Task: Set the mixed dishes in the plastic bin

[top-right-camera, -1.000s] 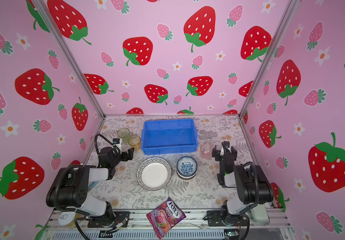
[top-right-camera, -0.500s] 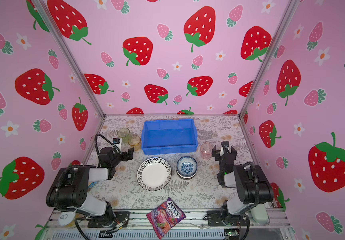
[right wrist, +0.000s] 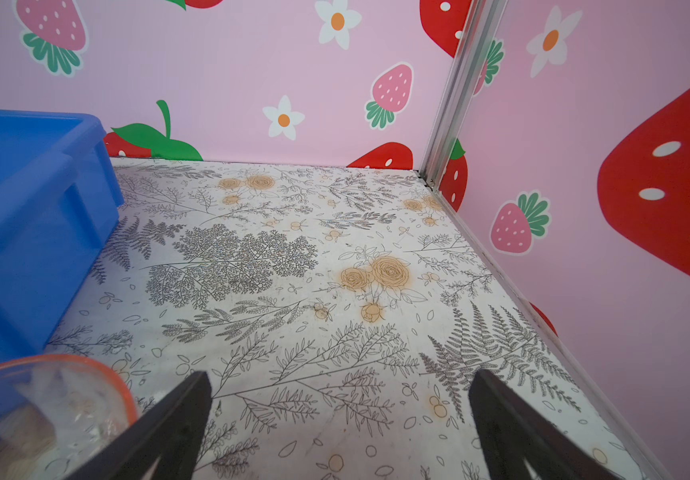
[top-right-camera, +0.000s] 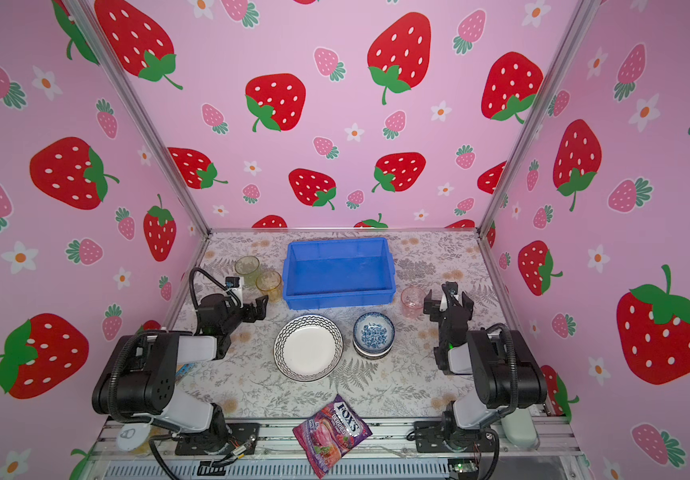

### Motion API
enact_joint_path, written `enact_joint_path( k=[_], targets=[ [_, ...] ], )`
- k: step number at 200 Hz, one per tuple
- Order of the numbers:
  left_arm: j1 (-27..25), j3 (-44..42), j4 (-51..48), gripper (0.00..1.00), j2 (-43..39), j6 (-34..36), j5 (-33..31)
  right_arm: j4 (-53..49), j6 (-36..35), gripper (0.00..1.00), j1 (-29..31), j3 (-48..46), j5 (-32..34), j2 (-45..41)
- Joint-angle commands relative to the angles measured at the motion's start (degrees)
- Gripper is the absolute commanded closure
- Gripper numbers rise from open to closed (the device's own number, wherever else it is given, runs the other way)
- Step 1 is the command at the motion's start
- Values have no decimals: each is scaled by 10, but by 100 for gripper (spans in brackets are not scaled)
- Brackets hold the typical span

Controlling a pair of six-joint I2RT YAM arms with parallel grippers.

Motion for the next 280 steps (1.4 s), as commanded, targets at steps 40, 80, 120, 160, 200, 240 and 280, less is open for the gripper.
enact_joint_path(
  k=[40,80,120,160,200,240,280],
  targets=[
    [-1,15,2,1,2,8,1,14,-6,1,3,9,3,3],
    [0,17,0,1,2,-1,-16,14,-5,1,3,9,3,3],
    [0,19,-5,1,3,-8,-36,14,-5,1,3,9,3,4],
    [0,28,-23,1,-8,-14,-47,17,-5,1,2,6,2,0],
    [0,131,-251,1,-103,-26,-82,-112,1,1,2,46,-3,-66],
    [-1,172,-391,1,-238,-113,-128,-273,48,1,2,79,-36,-196],
    [0,209,-544,1,-333,-204,-182,-525,106,1,2,195,-62,-255]
  ],
)
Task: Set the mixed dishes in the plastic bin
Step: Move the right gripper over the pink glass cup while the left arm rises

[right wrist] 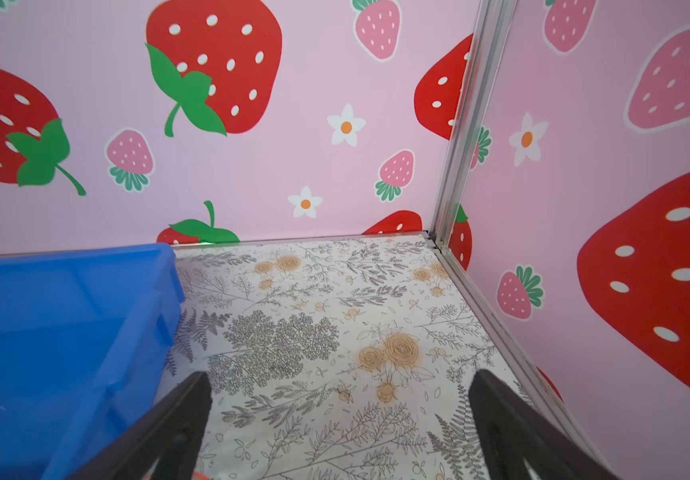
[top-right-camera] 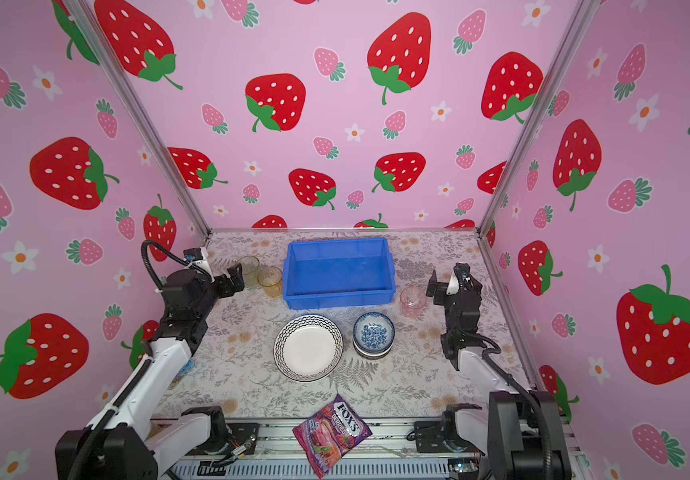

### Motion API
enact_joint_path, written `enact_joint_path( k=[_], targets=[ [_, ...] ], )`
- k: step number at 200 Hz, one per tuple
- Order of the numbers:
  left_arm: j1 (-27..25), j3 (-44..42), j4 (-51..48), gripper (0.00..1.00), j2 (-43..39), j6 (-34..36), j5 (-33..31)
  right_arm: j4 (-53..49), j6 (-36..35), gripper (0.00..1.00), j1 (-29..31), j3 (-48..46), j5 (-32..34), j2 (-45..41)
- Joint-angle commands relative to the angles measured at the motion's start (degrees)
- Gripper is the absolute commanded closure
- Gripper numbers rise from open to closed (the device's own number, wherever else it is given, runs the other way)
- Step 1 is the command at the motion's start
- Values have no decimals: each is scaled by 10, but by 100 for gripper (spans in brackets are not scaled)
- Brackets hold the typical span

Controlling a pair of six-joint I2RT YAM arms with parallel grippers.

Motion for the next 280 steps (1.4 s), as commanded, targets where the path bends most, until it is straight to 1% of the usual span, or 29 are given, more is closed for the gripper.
enact_joint_path(
  k=[1,9,27,54,73,98,119,132,150,154,176,205,224,247,280],
  targets=[
    [0,31,-146,1,-37,-86,-55,-203,51,1,2,80,-23,-10],
    [2,34,-169,1,-47,-108,-61,-245,51,1,2,107,-39,-5],
    [2,31,-182,1,-63,-122,-17,-321,69,1,4,153,-51,3],
    [1,52,-222,1,-71,-156,-5,-385,90,1,7,189,-64,-5],
    [0,70,-252,1,-72,-164,8,-440,99,1,9,218,-68,-3],
    [0,90,-291,1,-79,-173,36,-509,99,1,25,254,-109,3],
    [-6,92,-312,1,-92,-187,62,-565,92,1,58,276,-91,6],
    [-8,103,-354,1,-92,-194,64,-608,89,1,74,289,-86,11],
    [-13,120,-408,1,-88,-181,64,-662,79,1,88,304,-85,19],
    [-15,120,-415,1,-89,-179,79,-670,77,1,92,304,-83,19],
    [-23,112,-432,1,-113,-170,104,-683,67,1,102,294,-78,7],
    [-28,108,-461,1,-137,-158,137,-683,61,1,103,283,-119,7],
    [-32,102,-468,1,-147,-159,154,-684,61,1,106,283,-132,18],
    [-38,90,-467,1,-156,-172,152,-687,82,1,105,286,-110,35],
    [-46,80,-460,1,-159,-188,153,-697,106,1,98,311,-79,83]
  ],
)
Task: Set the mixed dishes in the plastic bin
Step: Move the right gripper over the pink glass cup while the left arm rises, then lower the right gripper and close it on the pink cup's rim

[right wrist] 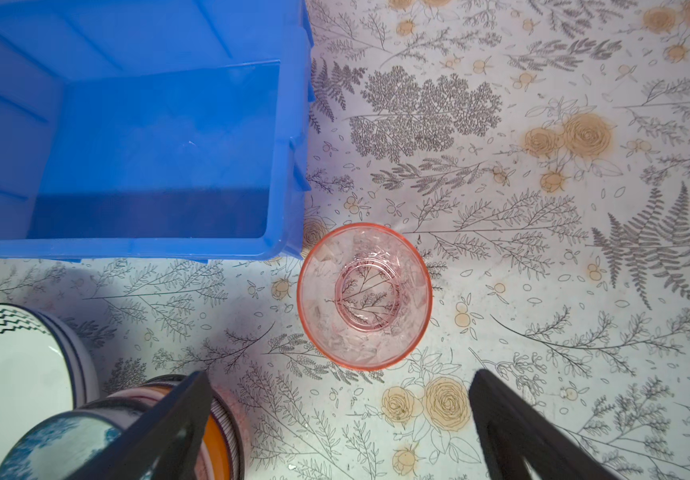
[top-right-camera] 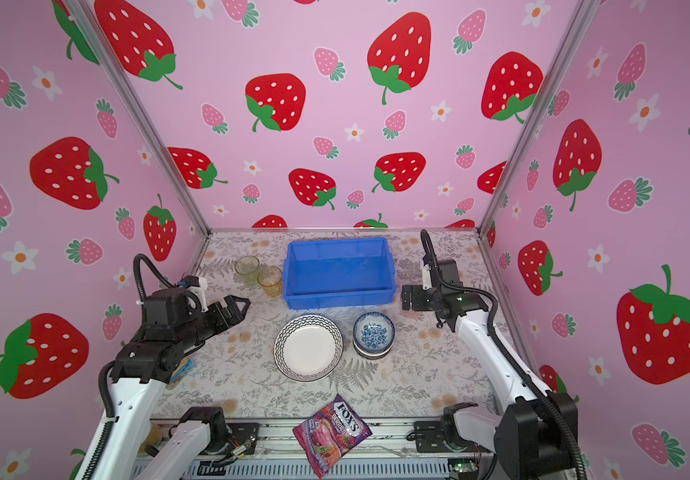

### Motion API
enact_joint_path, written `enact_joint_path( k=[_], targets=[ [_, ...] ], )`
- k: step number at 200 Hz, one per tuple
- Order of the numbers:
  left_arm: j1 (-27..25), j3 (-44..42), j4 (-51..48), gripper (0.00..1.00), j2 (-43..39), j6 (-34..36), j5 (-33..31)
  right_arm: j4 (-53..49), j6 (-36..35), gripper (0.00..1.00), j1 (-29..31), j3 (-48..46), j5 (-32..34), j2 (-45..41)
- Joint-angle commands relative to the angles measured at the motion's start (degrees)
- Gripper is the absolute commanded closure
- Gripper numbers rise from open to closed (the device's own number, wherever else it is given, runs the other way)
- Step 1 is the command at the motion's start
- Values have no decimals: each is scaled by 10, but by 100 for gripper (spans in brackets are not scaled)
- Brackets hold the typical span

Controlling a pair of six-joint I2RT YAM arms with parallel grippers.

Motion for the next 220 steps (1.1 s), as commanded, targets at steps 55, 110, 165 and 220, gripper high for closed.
enact_joint_path(
  k=[55,110,165,220],
  targets=[
    [-10,-12,-17,1,-9,-13,-10,-36,34,10,-50,70,23,97],
    [-10,-22,-15,1,-6,-12,-14,-37,24,27,-63,93,38,153],
    [-10,-26,-9,1,8,-12,-17,-34,7,45,-65,100,24,193],
    [-10,-35,-2,1,14,-12,-17,-28,5,56,-66,100,18,211]
  ],
)
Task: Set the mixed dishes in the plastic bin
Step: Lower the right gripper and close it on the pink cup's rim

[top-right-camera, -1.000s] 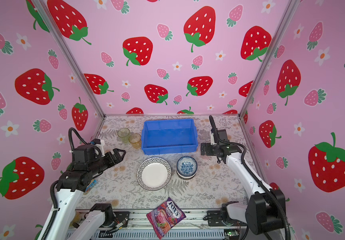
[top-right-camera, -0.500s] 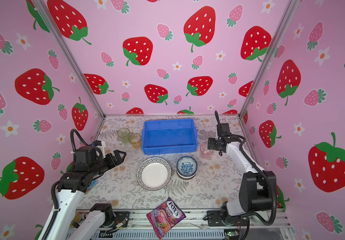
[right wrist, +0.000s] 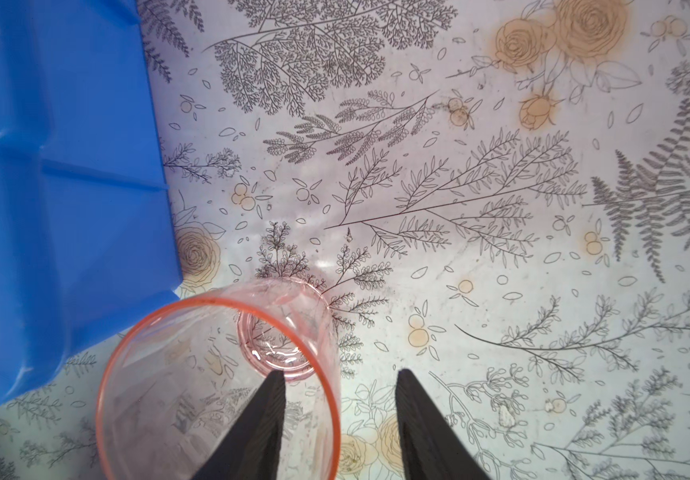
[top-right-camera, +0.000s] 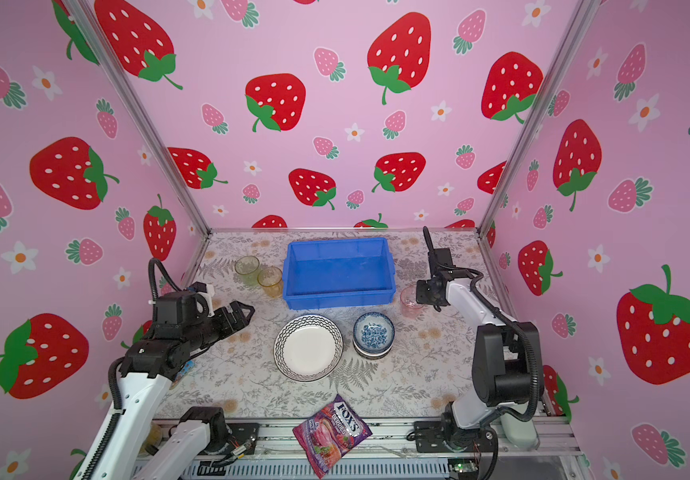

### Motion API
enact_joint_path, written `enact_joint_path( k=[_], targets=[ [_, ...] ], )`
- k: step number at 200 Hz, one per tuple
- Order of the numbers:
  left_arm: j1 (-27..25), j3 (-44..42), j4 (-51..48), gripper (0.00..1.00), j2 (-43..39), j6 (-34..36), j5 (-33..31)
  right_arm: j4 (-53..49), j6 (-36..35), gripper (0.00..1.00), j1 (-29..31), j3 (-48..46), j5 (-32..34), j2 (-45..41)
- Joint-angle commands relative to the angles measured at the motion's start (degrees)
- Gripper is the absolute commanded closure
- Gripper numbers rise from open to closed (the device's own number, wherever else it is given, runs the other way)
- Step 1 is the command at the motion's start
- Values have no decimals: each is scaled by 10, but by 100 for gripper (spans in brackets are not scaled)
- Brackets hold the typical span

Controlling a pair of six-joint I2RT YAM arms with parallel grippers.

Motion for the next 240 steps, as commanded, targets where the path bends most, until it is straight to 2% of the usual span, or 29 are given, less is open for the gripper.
enact_joint_path(
  k=[1,89,164,209,240],
  targets=[
    [-3,-5,7,1,0,-5,-11,-5,-4,57,-3,13,-8,9],
    [-2,-16,21,1,13,-3,-8,-5,-7,73,-3,17,-20,20],
    [-3,-16,36,1,27,-5,0,-7,-12,78,-4,20,-21,23],
    [-3,-16,45,1,35,-7,6,-16,-19,87,-3,26,-26,21],
    [-3,-17,51,1,38,-9,11,-27,-27,90,-3,35,-26,21]
  ],
)
